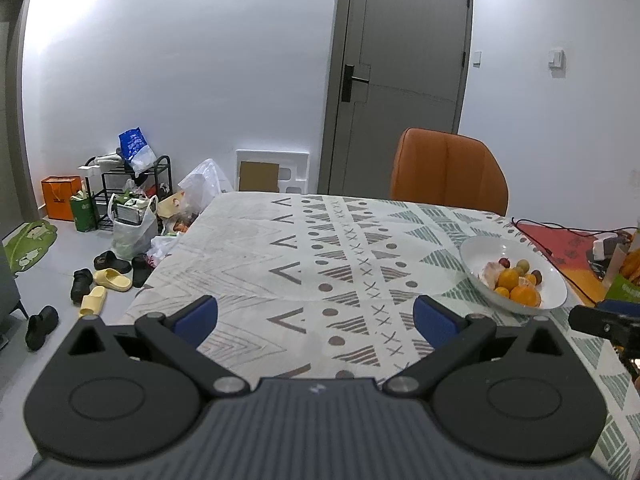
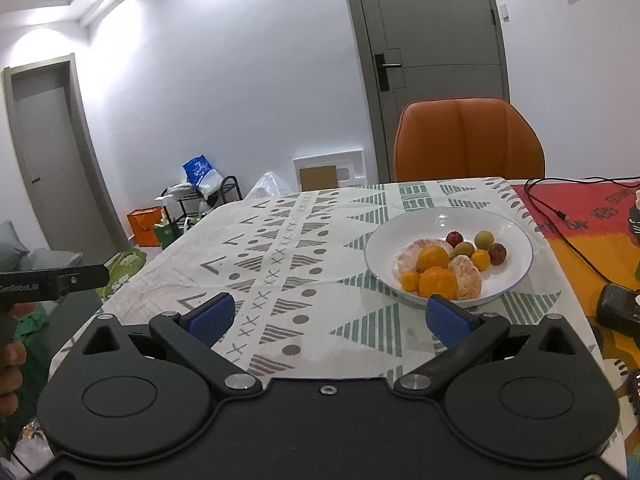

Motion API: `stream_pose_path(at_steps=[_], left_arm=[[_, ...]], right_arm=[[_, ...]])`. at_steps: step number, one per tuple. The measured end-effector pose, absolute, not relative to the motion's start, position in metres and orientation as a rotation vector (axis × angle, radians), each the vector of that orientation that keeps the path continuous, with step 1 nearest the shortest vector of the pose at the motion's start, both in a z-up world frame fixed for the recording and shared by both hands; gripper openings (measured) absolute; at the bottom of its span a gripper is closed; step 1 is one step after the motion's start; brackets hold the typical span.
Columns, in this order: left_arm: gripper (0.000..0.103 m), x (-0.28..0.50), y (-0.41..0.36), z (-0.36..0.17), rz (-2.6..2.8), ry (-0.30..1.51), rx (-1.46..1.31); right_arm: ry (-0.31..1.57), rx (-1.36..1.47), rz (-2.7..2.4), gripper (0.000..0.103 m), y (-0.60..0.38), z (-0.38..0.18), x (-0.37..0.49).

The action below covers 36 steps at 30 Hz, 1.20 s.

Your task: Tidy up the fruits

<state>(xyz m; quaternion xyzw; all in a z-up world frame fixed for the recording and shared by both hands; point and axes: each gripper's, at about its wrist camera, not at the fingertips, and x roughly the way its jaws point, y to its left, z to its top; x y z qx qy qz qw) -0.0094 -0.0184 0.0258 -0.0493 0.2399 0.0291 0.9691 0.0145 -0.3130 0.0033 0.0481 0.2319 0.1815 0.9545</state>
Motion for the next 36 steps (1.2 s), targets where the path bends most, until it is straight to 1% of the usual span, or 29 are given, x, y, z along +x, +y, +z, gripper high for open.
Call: stream_pose_path(at_steps=[36], left_arm=[[0.103, -0.008, -0.009, 0.019, 0.057, 0.518, -0.099]], right_arm=[[0.506, 0.09, 0.402, 0.103, -0.298, -0.005, 0.013]])
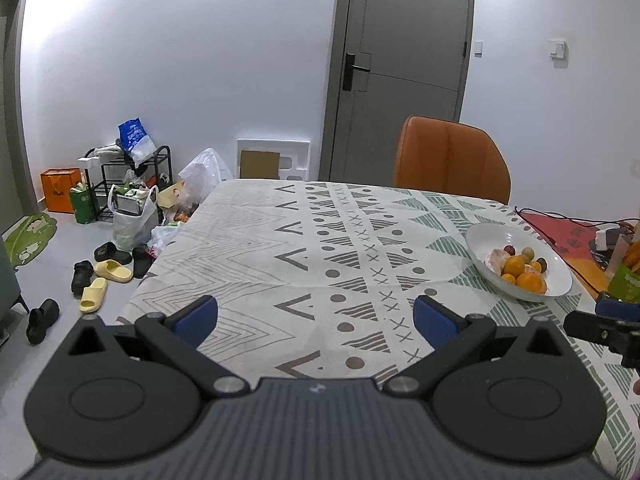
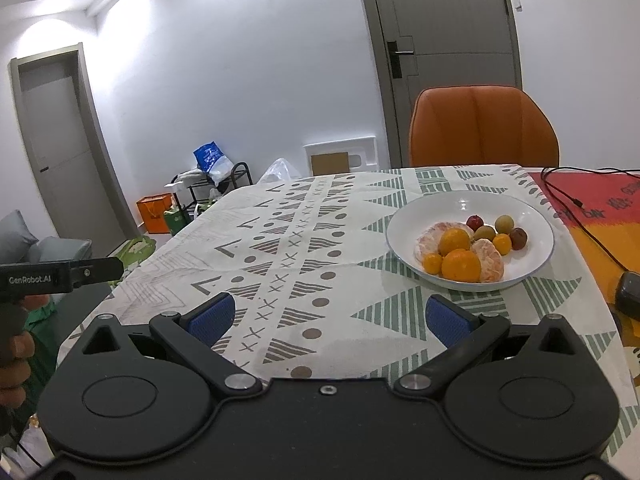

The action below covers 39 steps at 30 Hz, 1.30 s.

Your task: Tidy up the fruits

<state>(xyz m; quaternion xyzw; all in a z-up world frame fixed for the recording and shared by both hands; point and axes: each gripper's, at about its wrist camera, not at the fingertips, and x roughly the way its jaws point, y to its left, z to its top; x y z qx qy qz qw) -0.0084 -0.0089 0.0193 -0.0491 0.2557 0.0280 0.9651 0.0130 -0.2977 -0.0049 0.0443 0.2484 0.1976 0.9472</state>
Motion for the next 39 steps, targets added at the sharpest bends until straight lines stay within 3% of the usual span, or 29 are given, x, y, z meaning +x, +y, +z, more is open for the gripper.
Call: stream_pose_path(at_steps=[39], left_arm=[[0.103, -0.0016, -0.0163, 0.0172, 0.033, 0.551, -0.073]], right_arm=[[0.521, 0.084, 0.394, 0.103, -0.3038, -0.0062, 0.0174]])
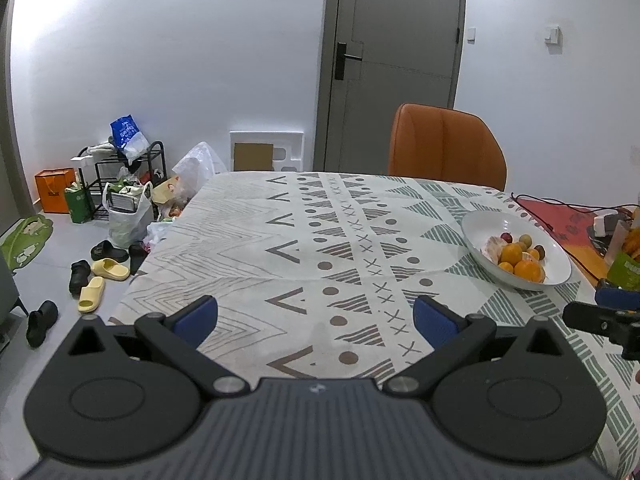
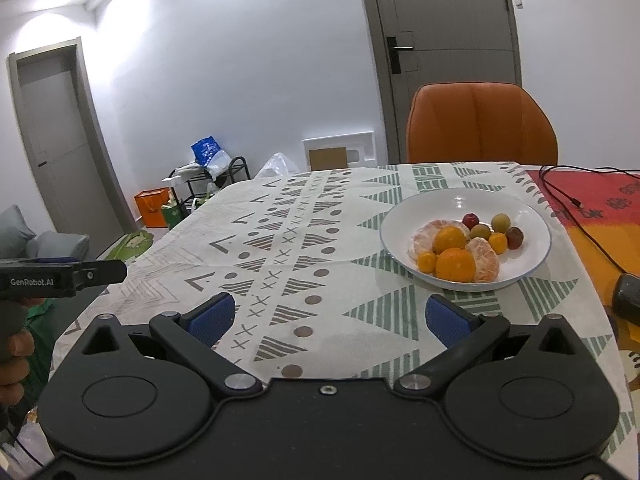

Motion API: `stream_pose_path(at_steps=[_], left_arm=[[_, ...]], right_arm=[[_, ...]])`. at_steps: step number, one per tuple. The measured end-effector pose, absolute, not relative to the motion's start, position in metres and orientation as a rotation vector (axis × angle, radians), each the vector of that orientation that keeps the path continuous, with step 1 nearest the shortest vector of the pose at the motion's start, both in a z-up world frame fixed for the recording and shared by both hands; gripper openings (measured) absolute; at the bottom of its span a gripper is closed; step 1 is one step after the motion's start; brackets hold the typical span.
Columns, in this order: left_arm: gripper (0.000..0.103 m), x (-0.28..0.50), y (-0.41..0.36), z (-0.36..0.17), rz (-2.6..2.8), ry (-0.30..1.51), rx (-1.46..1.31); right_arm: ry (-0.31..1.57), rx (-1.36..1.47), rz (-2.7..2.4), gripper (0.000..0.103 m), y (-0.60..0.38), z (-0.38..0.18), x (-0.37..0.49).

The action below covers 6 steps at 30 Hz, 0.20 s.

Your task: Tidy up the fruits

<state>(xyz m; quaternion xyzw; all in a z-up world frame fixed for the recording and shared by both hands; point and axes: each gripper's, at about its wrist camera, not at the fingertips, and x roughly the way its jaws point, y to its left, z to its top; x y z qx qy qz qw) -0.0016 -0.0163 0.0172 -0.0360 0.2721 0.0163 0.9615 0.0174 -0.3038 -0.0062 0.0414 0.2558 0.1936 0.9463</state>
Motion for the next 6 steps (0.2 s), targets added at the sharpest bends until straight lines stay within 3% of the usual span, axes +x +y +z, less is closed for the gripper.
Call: stream_pose_path(at_steps=[6], left_arm=[[0.103, 0.0071, -0.025, 0.0171, 0.019, 0.548, -0.052]], right_arm=[[0.515, 0.114, 0.397, 0.103, -0.3119, -0.0049, 0.0215]])
